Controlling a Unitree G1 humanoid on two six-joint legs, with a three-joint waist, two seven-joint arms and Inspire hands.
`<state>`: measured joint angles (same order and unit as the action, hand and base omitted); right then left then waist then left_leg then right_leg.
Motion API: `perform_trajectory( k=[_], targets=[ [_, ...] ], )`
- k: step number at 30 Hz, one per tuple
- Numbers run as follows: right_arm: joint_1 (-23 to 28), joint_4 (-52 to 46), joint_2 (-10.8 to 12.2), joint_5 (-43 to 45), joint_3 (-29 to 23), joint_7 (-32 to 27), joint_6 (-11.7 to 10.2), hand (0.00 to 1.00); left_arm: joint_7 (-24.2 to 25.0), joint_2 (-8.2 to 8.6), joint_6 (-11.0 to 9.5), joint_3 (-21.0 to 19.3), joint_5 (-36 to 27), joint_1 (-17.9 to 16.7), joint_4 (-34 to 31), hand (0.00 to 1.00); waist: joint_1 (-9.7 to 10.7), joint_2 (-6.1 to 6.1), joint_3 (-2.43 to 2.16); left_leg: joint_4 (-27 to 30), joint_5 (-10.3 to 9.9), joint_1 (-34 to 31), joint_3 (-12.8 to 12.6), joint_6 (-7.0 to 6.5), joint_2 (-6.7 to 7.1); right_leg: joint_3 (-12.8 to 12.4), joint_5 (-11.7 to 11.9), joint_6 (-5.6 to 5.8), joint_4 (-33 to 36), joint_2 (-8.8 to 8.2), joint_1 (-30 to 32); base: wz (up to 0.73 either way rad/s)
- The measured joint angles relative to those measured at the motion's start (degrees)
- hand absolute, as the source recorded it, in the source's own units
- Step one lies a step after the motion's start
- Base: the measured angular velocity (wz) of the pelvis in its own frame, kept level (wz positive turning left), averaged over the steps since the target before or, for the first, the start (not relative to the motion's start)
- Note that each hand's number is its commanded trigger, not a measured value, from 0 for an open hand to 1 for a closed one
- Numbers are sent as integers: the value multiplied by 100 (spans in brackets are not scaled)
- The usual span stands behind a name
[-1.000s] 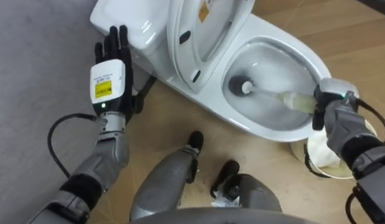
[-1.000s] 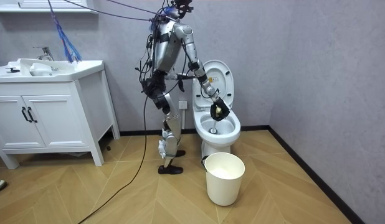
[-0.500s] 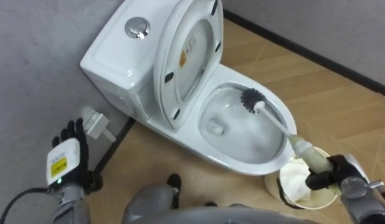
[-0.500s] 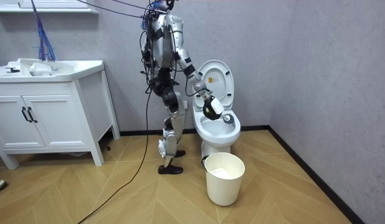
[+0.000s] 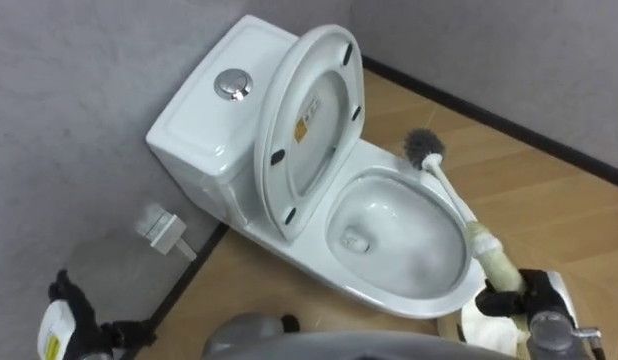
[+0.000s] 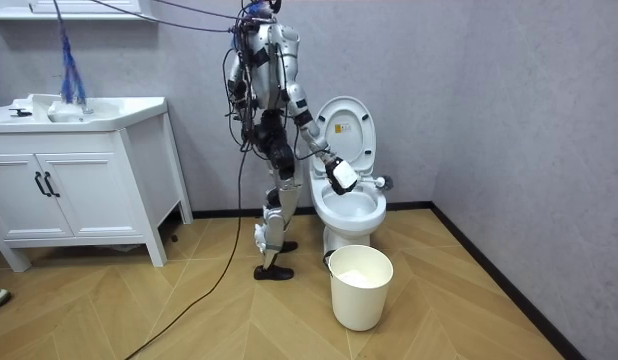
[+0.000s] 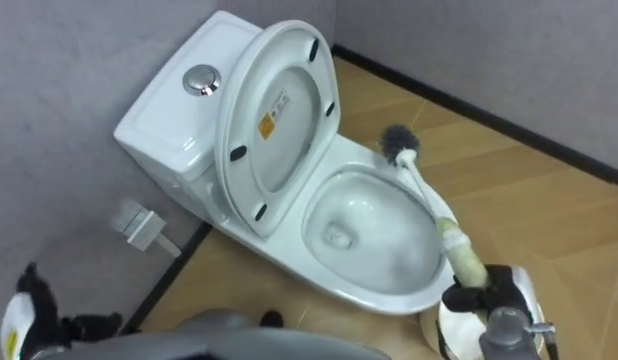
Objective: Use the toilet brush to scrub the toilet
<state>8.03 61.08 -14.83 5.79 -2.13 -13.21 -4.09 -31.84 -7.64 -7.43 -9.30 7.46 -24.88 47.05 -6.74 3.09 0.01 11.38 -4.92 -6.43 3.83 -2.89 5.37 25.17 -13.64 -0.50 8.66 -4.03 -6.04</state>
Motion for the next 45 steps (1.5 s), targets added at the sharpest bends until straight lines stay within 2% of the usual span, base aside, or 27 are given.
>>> perform_trajectory(
  k=[3,8,10,14,16,19,21,26,29,30,31,36,45],
  targets=[
    [-3,187,11,-130,-131,-5,16,100,155,51,65,-76,-283,-73,188,0,6,2,-2,3,-39,1,-10,-7,12,-21,-9,14,-4,-9,-6,0],
    [-139,790,41,-280,-392,-99,27,100,387,46,172,-373,-311,330,965,0,39,3,1,-8,-95,148,-89,-17,2,-141,-13,22,-7,-12,-124,-9],
    [-39,930,134,-456,-468,-118,50,100,427,42,310,-409,-289,518,1253,0,83,-12,21,9,-151,254,-145,-19,-8,-216,-27,37,-23,-11,-209,-15],
    [116,1009,270,-569,-605,-152,120,100,601,39,518,-421,-281,630,1295,0,205,3,16,6,-199,332,-254,-30,-36,-434,-35,41,-6,-6,-213,-25],
    [232,1053,337,-586,-616,-211,165,100,656,8,589,-424,-276,784,1367,0,365,-13,24,-1,-229,413,-352,-40,-61,-524,-34,42,-1,0,-255,-23],
    [277,1260,412,-551,-616,-313,181,100,779,8,605,-401,-34,933,1351,0,563,-38,22,51,-282,422,-408,-41,-77,-610,-35,44,-4,4,-261,-13],
    [300,1304,412,-537,-653,-321,308,100,825,25,604,-399,98,1047,1321,0,619,-72,13,46,-300,429,-514,-44,-105,-727,-36,45,1,12,-208,-27],
    [451,1312,412,-471,-657,-326,502,100,892,26,626,-399,345,1129,1332,0,680,-161,-18,-38,-362,602,-790,-48,-160,-1011,-29,50,41,50,-230,-34],
    [467,1311,413,-472,-665,-325,554,100,893,33,627,-396,349,1134,1363,0,726,-200,-13,-112,-366,709,-880,-47,-178,-1106,-28,50,118,45,-231,-17],
    [443,1309,413,-472,-665,-325,552,39,897,38,628,-395,350,1132,1370,0,740,-207,-11,-126,-366,727,-911,-47,-186,-1120,-28,50,118,46,-232,-12],
    [437,1308,412,-472,-665,-325,552,0,905,39,632,-395,350,1125,1382,0,757,-208,-10,-137,-366,746,-930,-47,-191,-1138,-26,48,121,47,-233,-12],
    [320,1304,412,-486,-657,-323,545,0,1010,39,667,-384,352,1108,1480,0,791,-205,6,-160,-371,824,-989,-53,-196,-1221,-25,49,127,45,-271,-8],
    [337,1317,416,-609,-659,-320,551,0,1083,39,759,-379,852,1076,1488,0,798,-147,9,-181,-373,820,-1015,-56,-191,-1272,-28,56,86,49,-264,0]
  ],
)
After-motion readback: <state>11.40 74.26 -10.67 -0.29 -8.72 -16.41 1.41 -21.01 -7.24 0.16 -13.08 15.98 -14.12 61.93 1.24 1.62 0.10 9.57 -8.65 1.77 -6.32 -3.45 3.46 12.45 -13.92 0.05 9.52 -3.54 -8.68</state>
